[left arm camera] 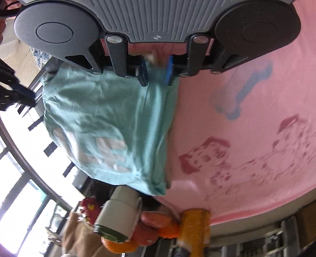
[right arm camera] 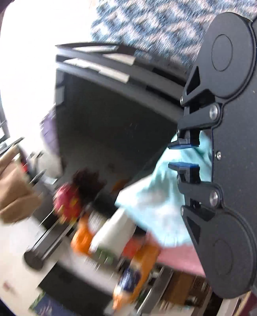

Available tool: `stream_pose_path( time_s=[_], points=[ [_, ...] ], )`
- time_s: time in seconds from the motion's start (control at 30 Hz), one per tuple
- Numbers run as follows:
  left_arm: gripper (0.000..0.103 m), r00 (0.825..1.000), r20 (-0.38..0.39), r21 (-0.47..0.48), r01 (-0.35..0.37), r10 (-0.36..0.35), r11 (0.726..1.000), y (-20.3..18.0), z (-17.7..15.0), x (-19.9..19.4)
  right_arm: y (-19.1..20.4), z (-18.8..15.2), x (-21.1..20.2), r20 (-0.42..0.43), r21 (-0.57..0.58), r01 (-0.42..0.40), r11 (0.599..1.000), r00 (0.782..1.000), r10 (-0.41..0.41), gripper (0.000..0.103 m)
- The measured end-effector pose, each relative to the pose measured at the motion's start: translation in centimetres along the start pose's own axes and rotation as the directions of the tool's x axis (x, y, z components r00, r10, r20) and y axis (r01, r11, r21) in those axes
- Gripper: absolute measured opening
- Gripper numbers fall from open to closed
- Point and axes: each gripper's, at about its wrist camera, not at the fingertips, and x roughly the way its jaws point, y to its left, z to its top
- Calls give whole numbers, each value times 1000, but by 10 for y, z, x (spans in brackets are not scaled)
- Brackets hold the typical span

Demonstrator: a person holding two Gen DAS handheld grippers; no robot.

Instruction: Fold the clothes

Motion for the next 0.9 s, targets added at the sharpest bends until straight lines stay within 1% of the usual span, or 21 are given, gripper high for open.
stream_pose_path(
  time_s=[0.03, 0.07, 0.1, 0.17, 0.2, 0.23, 0.27, 0.3, 0.33, 0.4, 0.43, 0.47, 0.53, 0.6, 0.67, 0.8, 0.9],
  points=[
    [27, 1000, 11, 6, -8, 8, 1000, -1, 0, -13, 5, -4, -11, 10, -4, -33, 999, 999, 33, 19],
    [31, 1000, 27, 14, -15, 14, 1000, -3, 1, -26, 11, -8, -23, 7, -3, -76, 997, 997, 76, 24],
    [38, 999, 42, 22, -22, 21, 1000, -5, 1, -40, 19, -11, -33, -2, -1, -116, 993, 993, 116, 26],
    [43, 997, 74, 39, -36, 33, 999, -9, 3, -68, 41, -10, -52, -28, -22, -187, 982, 982, 186, 33],
    [47, 995, 89, 49, -43, 39, 998, -12, 4, -83, 55, -10, -65, -33, -58, -210, 976, 977, 209, 43],
    [52, 993, 106, 58, -51, 45, 997, -15, 5, -96, 68, -8, -79, -32, -99, -220, 971, 976, 217, 50],
    [55, 992, 123, 65, -47, 39, 997, -17, 6, -109, 81, -6, -93, -30, -142, -225, 964, 974, 223, 62],
    [66, 990, 141, 71, -40, 30, 997, -20, 6, -122, 93, -5, -109, -25, -190, -226, 955, 974, 226, 70],
    [81, 987, 158, 78, -33, 20, 996, -23, 6, -135, 105, -3, -122, -21, -233, -223, 947, 974, 225, 72],
    [88, 985, 172, 82, -7, -7, 997, -26, 4, -153, 127, 0, -145, -16, -305, -201, 931, 978, 207, 83],
    [91, 985, 172, 87, 4, -19, 996, -28, 2, -160, 134, 0, -155, -14, -342, -177, 923, 983, 183, 86],
    [92, 985, 168, 96, 13, -29, 995, -31, 0, -165, 140, 0, -162, -14, -377, -152, 914, 987, 158, 94],
    [95, 987, 159, 111, 19, -36, 994, -34, -5, -170, 148, 0, -174, -12, -436, -106, 894, 994, 111, 103],
    [95, 988, 149, 122, 22, -40, 992, -37, -10, -172, 151, -4, -182, 10, -474, -51, 879, 998, 64, 103],
    [95, 990, 138, 125, 17, -34, 992, -40, -15, -170, 152, -9, -179, 26, -489, -2, 872, 1000, 16, 103],
    [96, 994, 106, 109, -4, -7, 994, -40, -23, -163, 145, -20, -171, 21, -504, 72, 861, 997, -72, 103],
    [96, 996, 95, 99, -9, 0, 995, -39, -27, -160, 140, -33, -166, -3, -552, 109, 826, 991, -133, 103]
  ],
)
